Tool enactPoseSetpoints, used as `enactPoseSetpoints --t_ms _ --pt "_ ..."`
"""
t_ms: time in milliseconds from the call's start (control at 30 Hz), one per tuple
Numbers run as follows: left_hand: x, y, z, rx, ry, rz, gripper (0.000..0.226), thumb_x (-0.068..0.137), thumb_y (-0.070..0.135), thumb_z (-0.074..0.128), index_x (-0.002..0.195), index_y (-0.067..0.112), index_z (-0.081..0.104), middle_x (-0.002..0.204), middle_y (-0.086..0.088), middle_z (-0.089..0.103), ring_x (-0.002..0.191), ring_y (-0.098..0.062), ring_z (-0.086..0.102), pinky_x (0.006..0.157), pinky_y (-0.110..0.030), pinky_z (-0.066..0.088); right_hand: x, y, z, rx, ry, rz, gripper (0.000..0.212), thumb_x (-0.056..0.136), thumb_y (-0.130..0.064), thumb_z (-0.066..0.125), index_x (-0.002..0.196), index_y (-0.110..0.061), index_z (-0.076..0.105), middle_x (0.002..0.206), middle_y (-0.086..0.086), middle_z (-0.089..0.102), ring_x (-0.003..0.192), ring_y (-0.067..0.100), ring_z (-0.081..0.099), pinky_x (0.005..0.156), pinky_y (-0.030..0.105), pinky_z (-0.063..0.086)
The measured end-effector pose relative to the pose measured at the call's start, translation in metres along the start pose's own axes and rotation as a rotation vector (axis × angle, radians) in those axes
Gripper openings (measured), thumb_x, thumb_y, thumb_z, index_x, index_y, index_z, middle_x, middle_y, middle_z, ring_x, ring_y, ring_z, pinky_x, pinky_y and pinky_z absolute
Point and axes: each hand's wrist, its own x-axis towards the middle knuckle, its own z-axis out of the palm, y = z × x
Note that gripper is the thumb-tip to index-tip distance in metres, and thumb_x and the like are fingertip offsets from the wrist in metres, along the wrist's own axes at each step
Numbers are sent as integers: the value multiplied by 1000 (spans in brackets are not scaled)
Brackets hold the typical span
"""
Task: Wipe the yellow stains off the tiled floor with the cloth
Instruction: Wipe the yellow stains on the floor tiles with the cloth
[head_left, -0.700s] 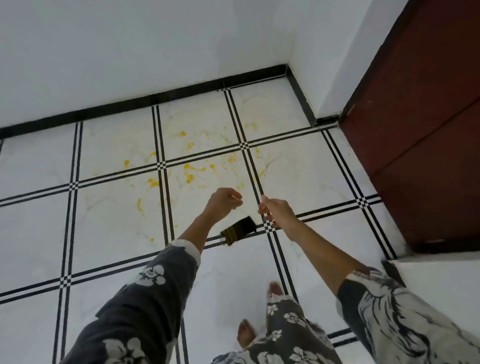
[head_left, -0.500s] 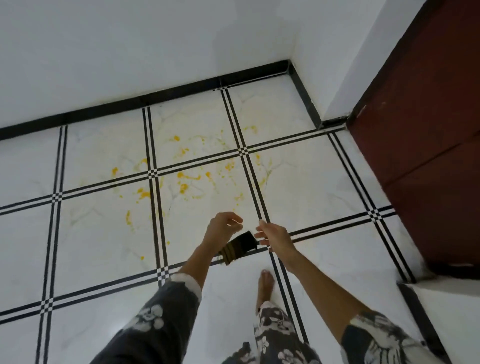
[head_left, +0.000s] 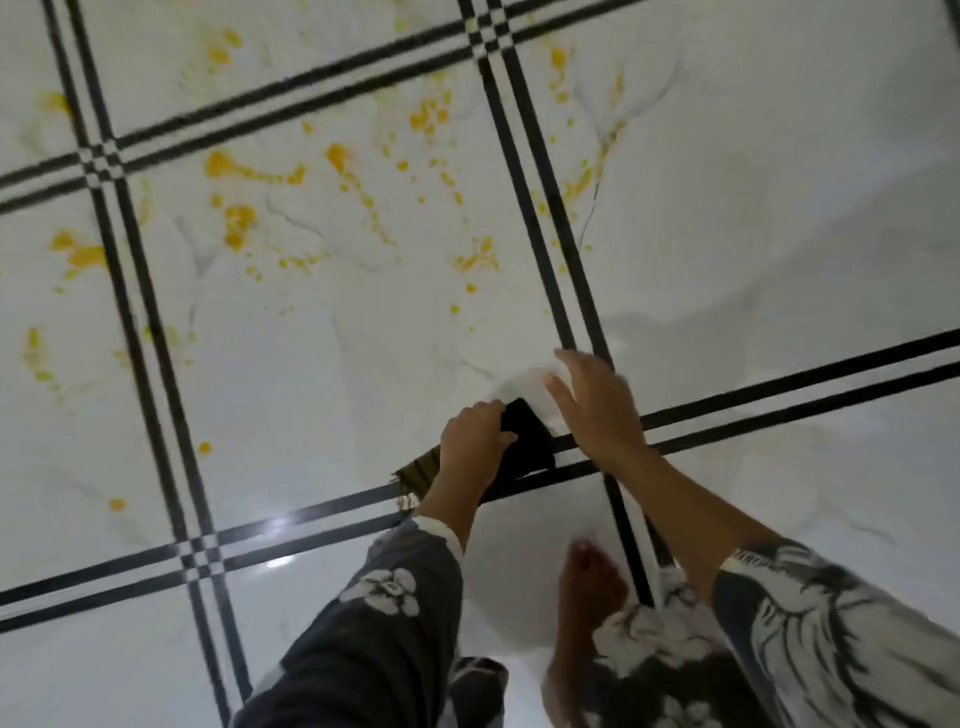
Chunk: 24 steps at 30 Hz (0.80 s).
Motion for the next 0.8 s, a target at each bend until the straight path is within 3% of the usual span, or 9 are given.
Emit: enactPoseSetpoints --t_ms 233,300,367,433,533,600,700,767,800 --pt "39 -28 41 -28 156 167 26 93 30 50 106 11 62 102 -6 61 96 -24 57 77 -32 42 49 50 63 -198 96 -43 70 88 -56 14 141 -17 37 150 7 34 142 26 25 113 50 17" --pt "52 -27 16 -184 342 139 23 92 28 54 102 10 63 100 -8 62 94 -25 58 77 -31 40 65 52 56 -215 179 -78 71 87 -55 13 142 -17 37 150 7 35 142 27 26 113 50 17" --pt "84 -24 -16 -302 640 99 24 91 26 57 106 8 61 105 -11 63 100 -28 58 83 -32 40 94 52 38 -214 237 -113 70 88 -55 11 144 -18 32 153 6 30 144 24 21 115 48 12" --pt "120 -12 -40 -372 803 31 44 95 28 51 132 6 46 135 -15 49 126 -29 43 103 -37 32 125 50 18 -218 323 -141 69 89 -53 9 146 -18 26 155 4 25 145 22 17 117 45 8" --pt "166 25 -35 -401 729 -32 60 101 31 30 149 4 6 158 -12 7 146 -23 5 117 -36 1 161 60 9 -238 482 -109 58 96 -44 16 148 -18 20 156 4 20 145 21 15 117 42 6" --pt "191 43 -17 -220 676 -54 60 101 37 16 149 6 -2 159 -9 -1 147 -19 -3 117 -35 -6 180 72 11 -258 504 -46 56 98 -38 18 149 -17 15 158 4 15 146 20 11 117 41 4" --pt "203 41 -5 38 654 89 65 95 41 3 149 7 4 159 -8 5 146 -19 3 116 -34 -7 200 90 10 -324 509 -47 63 93 -43 7 149 -15 16 157 5 16 145 23 14 117 43 8" --pt "196 13 -3 213 639 325 63 94 40 10 148 9 18 156 -8 20 144 -20 18 119 -36 3 208 96 9 -352 510 -64 69 88 -45 2 148 -15 18 157 6 18 145 23 17 117 44 10" --pt "194 -8 -2 277 687 343 60 94 39 17 146 10 27 153 -10 29 141 -23 28 118 -39 12 209 98 10 -375 516 -73 70 88 -46 2 148 -15 18 157 5 18 145 23 17 117 44 10"
